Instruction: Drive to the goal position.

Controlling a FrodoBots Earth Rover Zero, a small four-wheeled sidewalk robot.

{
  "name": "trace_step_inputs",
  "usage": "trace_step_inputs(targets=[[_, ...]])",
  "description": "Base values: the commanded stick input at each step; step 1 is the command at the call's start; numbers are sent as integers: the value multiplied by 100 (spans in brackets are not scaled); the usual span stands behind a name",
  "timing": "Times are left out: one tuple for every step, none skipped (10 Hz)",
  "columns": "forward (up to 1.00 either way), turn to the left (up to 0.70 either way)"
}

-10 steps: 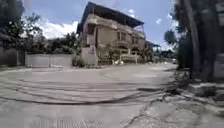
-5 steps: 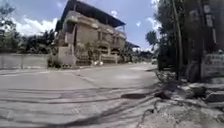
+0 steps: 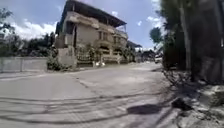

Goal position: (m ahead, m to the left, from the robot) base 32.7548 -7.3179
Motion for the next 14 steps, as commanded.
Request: trace_step_inputs(targets=[[100,-8],[100,-28],[100,-40],[100,-40],[100,-40],[100,-40],[100,-40],[100,-40],[100,-40],[100,-40],[100,-40],[100,-26],[100,-3],[100,0]])
